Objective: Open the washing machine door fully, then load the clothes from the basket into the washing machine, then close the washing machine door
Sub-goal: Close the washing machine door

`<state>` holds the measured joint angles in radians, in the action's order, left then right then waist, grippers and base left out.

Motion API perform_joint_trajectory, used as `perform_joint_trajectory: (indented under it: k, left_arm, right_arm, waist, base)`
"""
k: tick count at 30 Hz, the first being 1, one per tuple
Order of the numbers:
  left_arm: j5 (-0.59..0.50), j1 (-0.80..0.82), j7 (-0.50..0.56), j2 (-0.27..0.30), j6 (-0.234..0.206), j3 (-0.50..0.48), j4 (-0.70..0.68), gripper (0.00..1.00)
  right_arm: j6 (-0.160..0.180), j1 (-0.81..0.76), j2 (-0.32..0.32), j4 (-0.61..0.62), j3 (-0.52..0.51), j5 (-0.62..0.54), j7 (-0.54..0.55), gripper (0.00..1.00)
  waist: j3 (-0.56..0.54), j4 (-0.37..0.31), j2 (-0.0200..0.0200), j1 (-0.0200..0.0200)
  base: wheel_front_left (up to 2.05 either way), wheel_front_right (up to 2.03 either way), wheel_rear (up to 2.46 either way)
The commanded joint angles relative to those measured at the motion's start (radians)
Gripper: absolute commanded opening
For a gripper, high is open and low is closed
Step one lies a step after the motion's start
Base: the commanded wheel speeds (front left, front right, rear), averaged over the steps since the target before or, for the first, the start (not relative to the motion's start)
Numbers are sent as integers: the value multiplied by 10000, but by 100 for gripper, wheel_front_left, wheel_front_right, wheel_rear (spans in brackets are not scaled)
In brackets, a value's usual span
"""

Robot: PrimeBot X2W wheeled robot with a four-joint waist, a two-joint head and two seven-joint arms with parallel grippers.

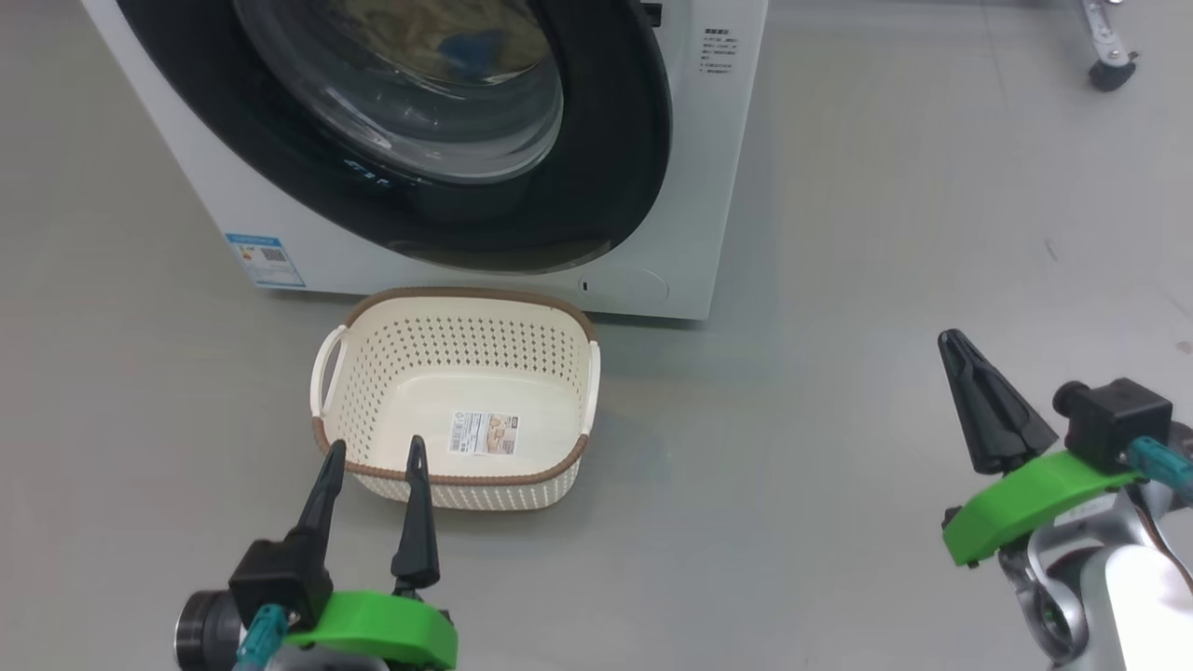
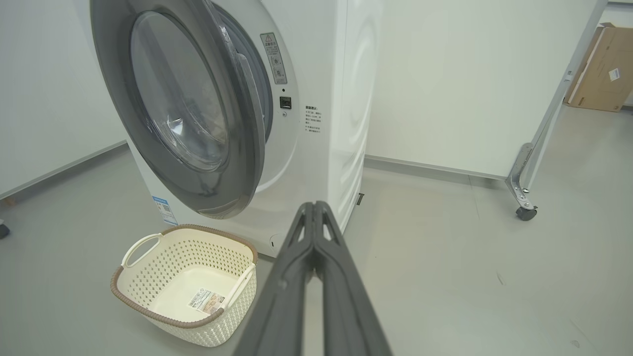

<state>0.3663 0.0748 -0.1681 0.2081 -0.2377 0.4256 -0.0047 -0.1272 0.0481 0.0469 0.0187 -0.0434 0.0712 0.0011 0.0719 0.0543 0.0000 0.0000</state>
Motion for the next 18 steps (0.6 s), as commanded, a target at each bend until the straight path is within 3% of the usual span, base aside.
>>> perform_joint_trajectory:
  k: [1, 7, 18]
  left_arm:
    - [-109, 581, -141, 7, -23, -269, -215, 100]
    - [-156, 961, -240, -187, 169, 23, 7, 100]
    - [-263, 1457, -381, -572, 496, 623, 367, 100]
  right_arm:
    - [-35, 782, 232, 107, 174, -29, -167, 0]
    - [-35, 1885, 490, -813, 347, 22, -421, 0]
    - [-35, 3953, 939, -2756, -540, -100, -811, 0]
  waist:
    - [179, 251, 0, 0]
    - [380, 818, 0, 0]
    - [906, 2039, 0, 0]
  base:
    - [0, 0, 0]
    - [0, 0, 0]
    - [0, 0, 0]
